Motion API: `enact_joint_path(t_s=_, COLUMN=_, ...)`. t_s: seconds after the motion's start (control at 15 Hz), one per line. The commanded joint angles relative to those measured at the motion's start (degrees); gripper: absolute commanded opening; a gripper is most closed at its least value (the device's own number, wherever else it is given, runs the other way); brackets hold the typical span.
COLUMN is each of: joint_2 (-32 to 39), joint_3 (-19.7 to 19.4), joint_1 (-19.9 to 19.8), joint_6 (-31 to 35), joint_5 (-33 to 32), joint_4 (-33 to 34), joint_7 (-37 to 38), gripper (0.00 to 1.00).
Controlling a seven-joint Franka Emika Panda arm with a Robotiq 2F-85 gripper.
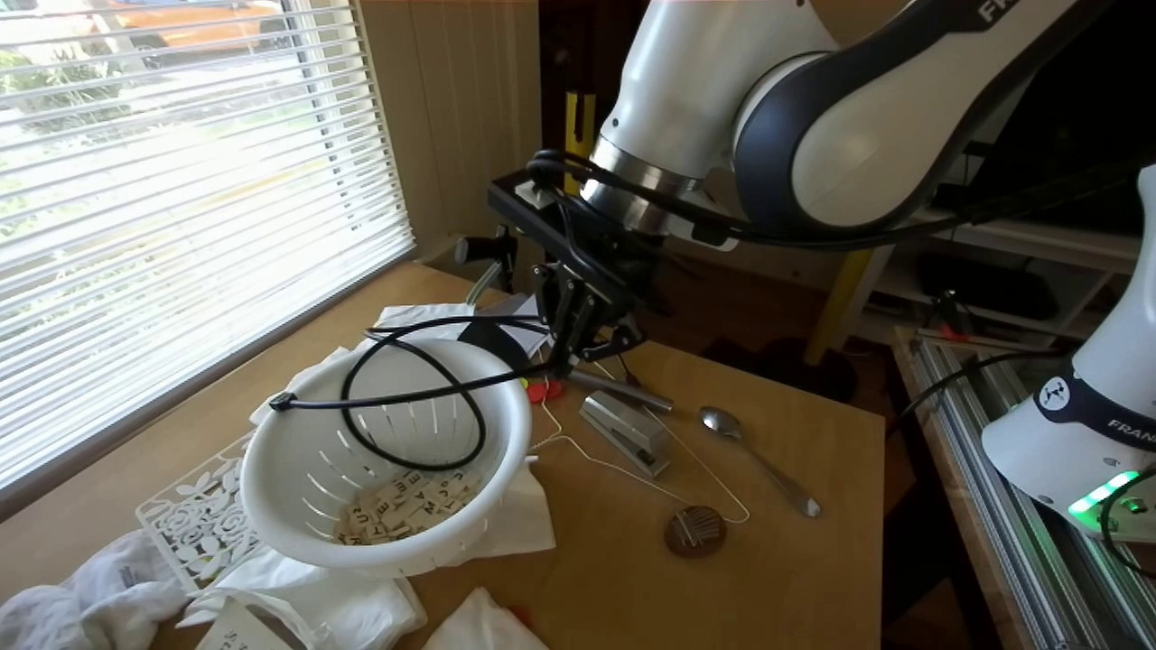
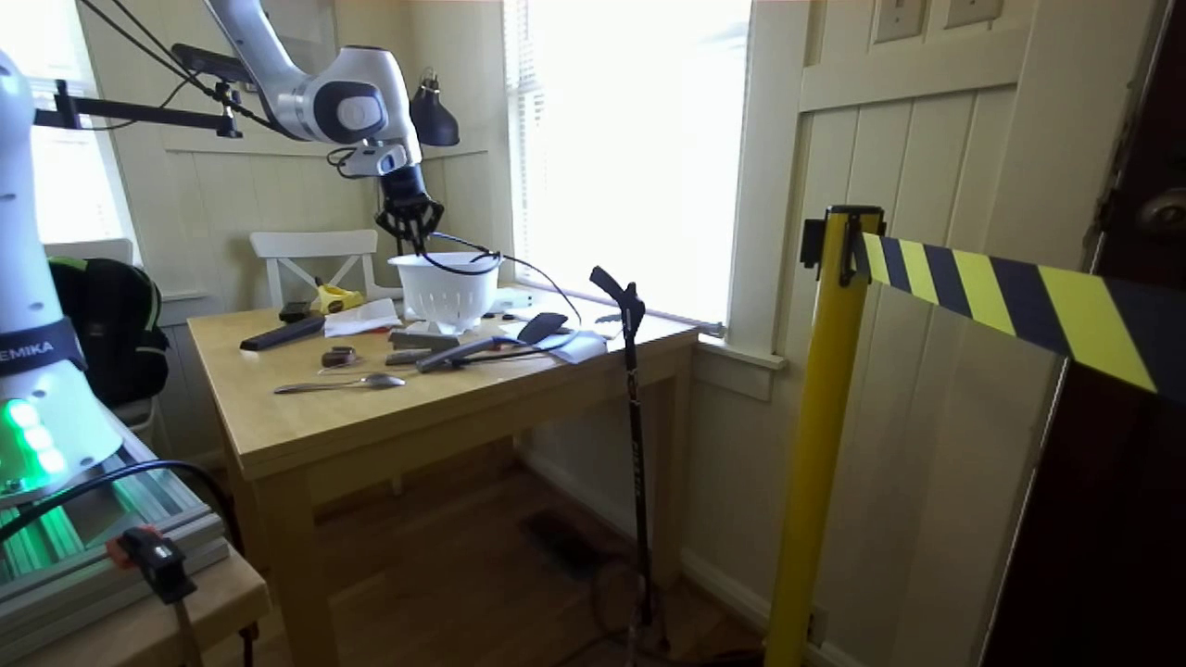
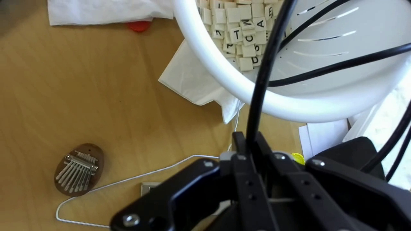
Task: Put the black cable inside the white bowl.
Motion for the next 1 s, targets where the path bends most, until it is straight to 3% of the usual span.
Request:
enact_joint_path(t_s=0.0, joint_2=0.00, joint_3=0.36, joint_1=-0.38, joint_6=0.00, joint_5=0.10, joint_4=-0.01, joint_7=-0.09, gripper=0.08)
enact_joint_path(t_s=0.07, joint_2=0.00, joint_3=0.35, joint_1=-0.38, joint_6=0.00, joint_5=0.10, joint_4=-0.01, joint_7=-0.06, gripper=0.08)
enact_joint_path(t_s=0.13, joint_2=0.00, joint_3=0.33, joint_1=-0.39, joint_6=0.00, joint_5=0.09, joint_4=-0.01, joint_7=-0.03, gripper=0.02)
enact_joint_path(t_s=0.73, joint_2=-1.77, joint_3=-0.14, joint_1=-2.45, joint_6=-9.26, joint_5=0.95, joint_4=-2.44, joint_7=-2.82, gripper=0.02)
enact_joint_path(t_s=0.93, joint_2=-1.42, joint_3=-2.30, joint_1=-1.40, joint_6=-6.56, joint_5=-9.32, joint_4=-1.59, joint_7=2.54, gripper=0.02)
